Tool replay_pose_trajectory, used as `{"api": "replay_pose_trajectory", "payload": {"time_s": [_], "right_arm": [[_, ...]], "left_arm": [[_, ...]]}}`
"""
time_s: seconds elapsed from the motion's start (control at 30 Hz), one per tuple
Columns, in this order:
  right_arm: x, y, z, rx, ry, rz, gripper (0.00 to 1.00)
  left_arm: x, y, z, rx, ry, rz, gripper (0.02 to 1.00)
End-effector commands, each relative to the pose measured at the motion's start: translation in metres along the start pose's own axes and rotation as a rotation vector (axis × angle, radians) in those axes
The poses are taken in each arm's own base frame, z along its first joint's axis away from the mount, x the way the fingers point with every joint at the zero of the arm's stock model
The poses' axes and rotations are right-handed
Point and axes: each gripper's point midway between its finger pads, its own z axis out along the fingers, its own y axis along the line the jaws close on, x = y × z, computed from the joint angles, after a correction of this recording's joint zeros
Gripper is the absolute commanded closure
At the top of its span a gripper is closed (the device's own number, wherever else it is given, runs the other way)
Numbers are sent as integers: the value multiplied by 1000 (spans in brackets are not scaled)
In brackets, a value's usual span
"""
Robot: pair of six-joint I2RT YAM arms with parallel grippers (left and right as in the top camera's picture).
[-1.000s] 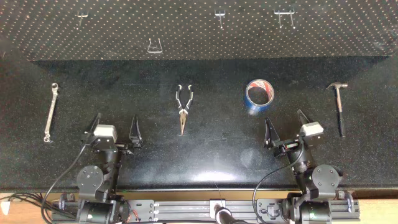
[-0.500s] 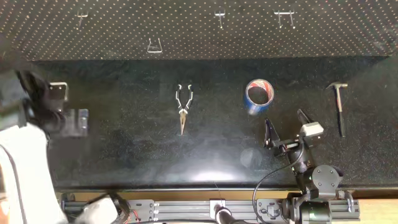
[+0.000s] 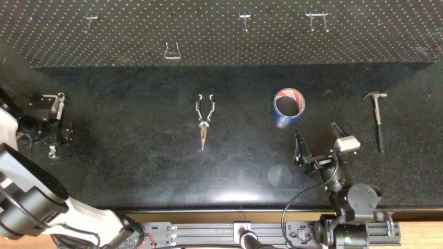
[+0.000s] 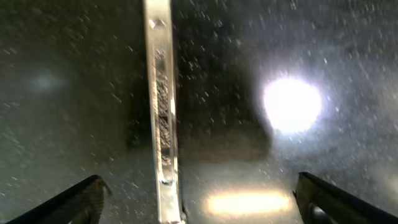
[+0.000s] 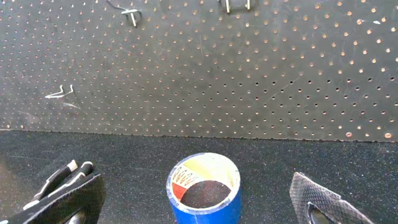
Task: Place Tools Onto Pegboard
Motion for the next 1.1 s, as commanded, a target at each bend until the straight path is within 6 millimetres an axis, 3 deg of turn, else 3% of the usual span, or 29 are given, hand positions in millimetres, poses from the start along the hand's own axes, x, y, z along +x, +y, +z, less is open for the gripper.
{"api": "replay_pose_trajectory", "payload": {"time_s": [0.03, 0.23, 0.27, 0.3, 0.33, 0.5, 0.57, 0.6, 0.67, 0.77, 0.8, 0.83, 0.97, 1.03, 1.1], "right_arm": [[1, -1, 0, 1, -1, -3, 25], [1, -1, 0, 1, -1, -3, 25], [1, -1, 0, 1, -1, -3, 27], [1, -1, 0, 1, -1, -3, 25], [1, -1, 0, 1, -1, -3, 25], [1, -1, 0, 1, -1, -3, 25], [1, -1, 0, 1, -1, -3, 25], [1, -1, 0, 1, -1, -3, 25], [1, -1, 0, 1, -1, -3, 25], [1, -1, 0, 1, -1, -3, 25], [1, -1, 0, 1, -1, -3, 27], [1, -1, 0, 1, -1, -3, 25], [1, -1, 0, 1, -1, -3, 25], [1, -1, 0, 1, -1, -3, 25], [1, -1, 0, 1, -1, -3, 25]], "left_arm": [[-7, 0, 15, 41, -11, -9, 53], [-4, -1, 28, 60, 11, -33, 69], [-4, -1, 28, 61, 11, -36, 176], [-4, -1, 28, 61, 11, -35, 781], [-3, -2, 28, 63, 15, -36, 989], [-2, -3, 28, 69, 20, -41, 989], [-3, -4, 20, 59, 13, -166, 989], [-6, -7, 8, 49, 0, -207, 991], [-32, -32, -50, -12, -116, -307, 989], [-64, -93, -110, -41, -284, -217, 989], [-71, -122, -131, -46, -347, -181, 989], [-69, -137, -143, -57, -383, -185, 989], [-38, -153, -153, -71, -439, -345, 989], [-14, -162, -136, -32, -416, -445, 989], [-3, -176, -117, 37, -369, -438, 991]]}}
